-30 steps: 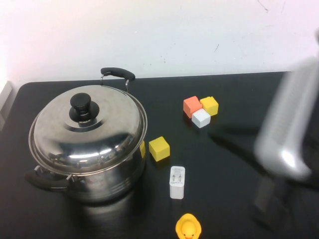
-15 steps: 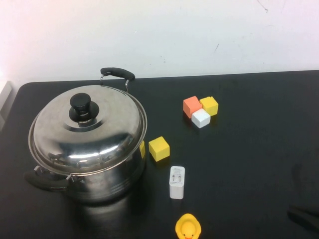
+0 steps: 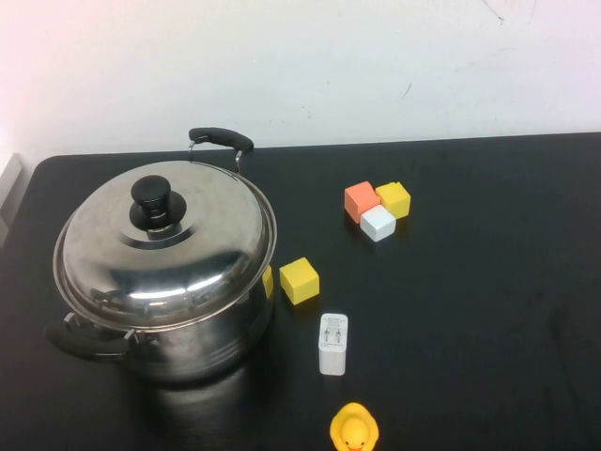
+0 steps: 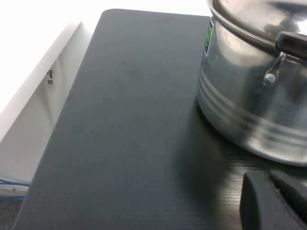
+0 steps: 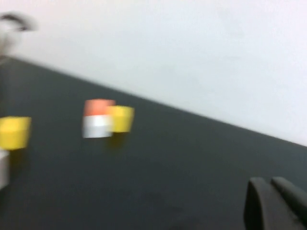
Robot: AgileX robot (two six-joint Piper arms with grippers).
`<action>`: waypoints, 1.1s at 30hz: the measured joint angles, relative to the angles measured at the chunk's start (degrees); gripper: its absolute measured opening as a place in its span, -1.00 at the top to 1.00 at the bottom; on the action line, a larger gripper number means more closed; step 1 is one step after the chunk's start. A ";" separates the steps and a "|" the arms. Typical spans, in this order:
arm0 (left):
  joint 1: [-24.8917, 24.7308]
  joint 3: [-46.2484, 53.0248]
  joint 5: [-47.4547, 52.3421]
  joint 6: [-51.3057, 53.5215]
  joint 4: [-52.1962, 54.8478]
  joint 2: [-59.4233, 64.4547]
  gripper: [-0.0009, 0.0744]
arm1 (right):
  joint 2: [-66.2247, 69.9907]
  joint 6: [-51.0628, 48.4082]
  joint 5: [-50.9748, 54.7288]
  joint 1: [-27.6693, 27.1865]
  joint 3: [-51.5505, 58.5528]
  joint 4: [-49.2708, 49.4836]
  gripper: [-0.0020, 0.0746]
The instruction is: Cover the pot
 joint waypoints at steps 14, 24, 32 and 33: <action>0.00 0.00 0.00 0.00 0.00 0.00 0.98 | -11.80 4.68 0.10 -18.51 9.81 2.18 0.95; 0.00 0.00 0.00 0.00 0.00 0.00 0.98 | -16.45 8.00 2.96 -18.51 15.05 5.04 0.95; 0.00 0.00 0.00 0.00 0.00 0.00 0.98 | -17.67 22.68 10.82 -19.81 14.86 -3.55 0.95; 0.00 0.00 0.00 0.00 0.00 0.00 0.98 | -17.67 23.63 10.98 -20.07 14.81 -4.22 0.95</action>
